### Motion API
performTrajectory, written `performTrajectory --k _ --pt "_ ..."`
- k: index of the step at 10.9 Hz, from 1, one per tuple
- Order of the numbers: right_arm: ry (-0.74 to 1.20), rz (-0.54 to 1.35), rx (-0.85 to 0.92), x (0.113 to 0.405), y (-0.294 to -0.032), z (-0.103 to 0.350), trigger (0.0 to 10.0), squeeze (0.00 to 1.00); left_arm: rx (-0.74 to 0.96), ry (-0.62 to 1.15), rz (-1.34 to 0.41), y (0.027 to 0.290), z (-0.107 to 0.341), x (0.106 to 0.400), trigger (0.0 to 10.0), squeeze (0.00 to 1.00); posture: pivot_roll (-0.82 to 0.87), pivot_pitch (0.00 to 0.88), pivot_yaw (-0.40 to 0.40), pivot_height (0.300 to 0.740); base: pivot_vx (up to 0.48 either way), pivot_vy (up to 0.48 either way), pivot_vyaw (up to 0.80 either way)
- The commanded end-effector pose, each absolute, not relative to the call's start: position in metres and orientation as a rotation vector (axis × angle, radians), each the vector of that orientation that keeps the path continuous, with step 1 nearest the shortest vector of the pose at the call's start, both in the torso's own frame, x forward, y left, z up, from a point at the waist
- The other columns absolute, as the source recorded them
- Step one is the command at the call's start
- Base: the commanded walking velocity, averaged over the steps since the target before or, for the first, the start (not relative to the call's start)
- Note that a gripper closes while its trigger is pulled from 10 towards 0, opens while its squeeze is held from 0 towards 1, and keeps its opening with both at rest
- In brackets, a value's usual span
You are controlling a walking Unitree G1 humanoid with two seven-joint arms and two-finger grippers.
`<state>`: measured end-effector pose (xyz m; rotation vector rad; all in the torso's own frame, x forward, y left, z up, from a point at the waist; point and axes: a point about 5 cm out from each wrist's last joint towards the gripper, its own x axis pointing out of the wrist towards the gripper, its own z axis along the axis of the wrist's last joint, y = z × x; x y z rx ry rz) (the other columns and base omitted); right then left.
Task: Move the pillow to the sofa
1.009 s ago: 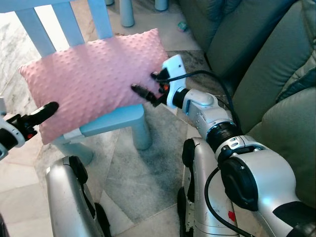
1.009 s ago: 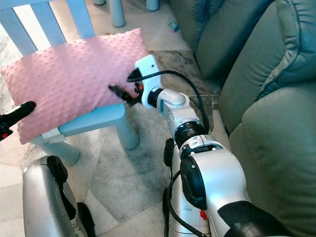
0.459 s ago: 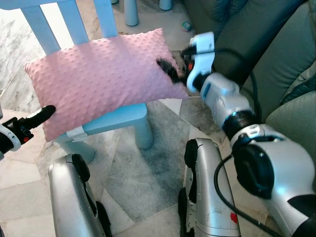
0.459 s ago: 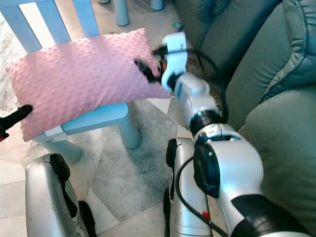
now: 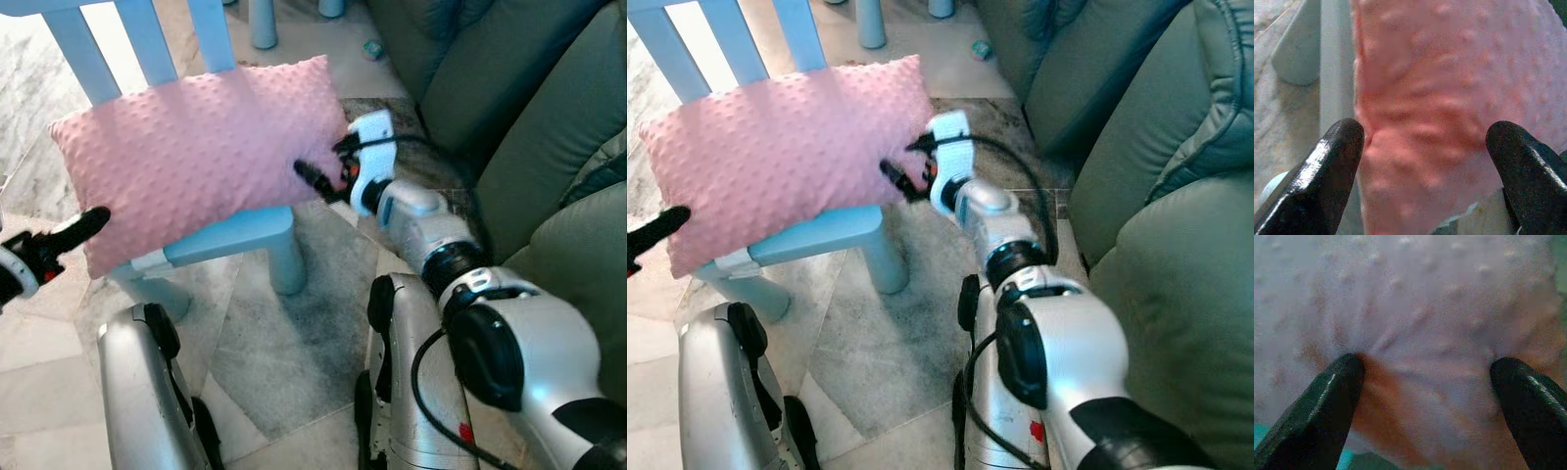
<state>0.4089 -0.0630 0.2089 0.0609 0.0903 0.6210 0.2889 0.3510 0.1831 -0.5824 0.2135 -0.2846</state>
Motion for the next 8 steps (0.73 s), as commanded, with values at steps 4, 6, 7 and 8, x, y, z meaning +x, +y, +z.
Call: performTrajectory --k 4,6,7,8 --pt "0.125 0.707 0.177 0.401 -0.040 0.200 0.0 0.00 -0.587 0.193 -0.264 0.356 0.186 0.282 0.0 0.00 0.05 0.399 -0.049 0.360 0.000 0.000 0.00" --pt "0.111 0.715 0.187 0.401 -0.040 0.202 0.0 0.00 -0.609 0.180 -0.271 0.353 0.186 0.284 0.0 0.00 0.04 0.390 -0.052 0.360 0.000 0.000 0.00" --pt "0.110 0.706 0.170 0.402 -0.045 0.201 0.0 0.00 -0.644 0.158 -0.283 0.351 0.186 0.285 0.0 0.00 0.03 0.384 -0.055 0.360 0.000 0.000 0.00" --pt "0.113 0.699 0.167 0.402 -0.048 0.199 0.0 0.00 -0.646 0.157 -0.278 0.351 0.185 0.286 0.0 0.00 0.03 0.383 -0.057 0.360 0.000 0.000 0.00"
